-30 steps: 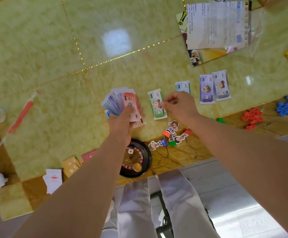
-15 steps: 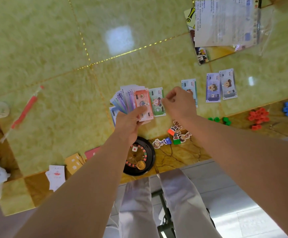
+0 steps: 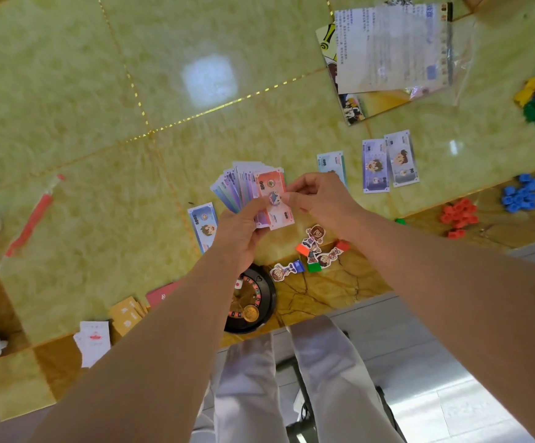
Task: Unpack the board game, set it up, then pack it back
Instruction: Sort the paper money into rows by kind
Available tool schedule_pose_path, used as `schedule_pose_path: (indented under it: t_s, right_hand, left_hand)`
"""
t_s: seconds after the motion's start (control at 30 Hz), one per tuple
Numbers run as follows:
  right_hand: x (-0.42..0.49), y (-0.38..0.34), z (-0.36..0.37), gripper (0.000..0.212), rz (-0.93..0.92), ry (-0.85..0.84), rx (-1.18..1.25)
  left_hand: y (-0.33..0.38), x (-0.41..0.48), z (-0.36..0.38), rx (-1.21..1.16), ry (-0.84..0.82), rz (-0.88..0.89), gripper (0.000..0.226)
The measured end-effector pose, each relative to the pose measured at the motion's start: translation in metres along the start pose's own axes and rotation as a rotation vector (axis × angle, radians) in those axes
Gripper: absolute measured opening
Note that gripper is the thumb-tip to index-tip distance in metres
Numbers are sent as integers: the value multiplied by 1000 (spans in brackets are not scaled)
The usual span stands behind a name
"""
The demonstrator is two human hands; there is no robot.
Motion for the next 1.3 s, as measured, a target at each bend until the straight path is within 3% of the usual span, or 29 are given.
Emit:
schedule_pose_path:
  t_s: [0.27,0.47,0.87,1.03,1.2,1.3]
  right_hand:
    - [4,17,-39,18,95,154,53]
    - [10,30,-47,5,153,203,-77]
    - [16,13,-25,18,120,74,-9]
    - [10,17,-70,15,157,280,-169]
    - [11,19,-46,8,158,127,-174]
    - [12,13,-47,8,124,206,-198]
  left_hand:
    - [-6,4,18,-20,8,2,12]
    - [-12,7,21,11,71,1,18]
    - [1,8,4,52,191,61,33]
    - [1,4,14,-10,130,48,16]
    - [0,2,29,-35,36,29,14]
    - [-1,3,29,-39,21,29,13]
Point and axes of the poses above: each hand's wrist, its own x-axis towards the middle knuckle, its own z-axis out of the palm, y = z × x, the point moved 6 cm from there along x, towards the middle knuckle, and after that the axes turned 10 degrees about -x, right-handed, at the moved point
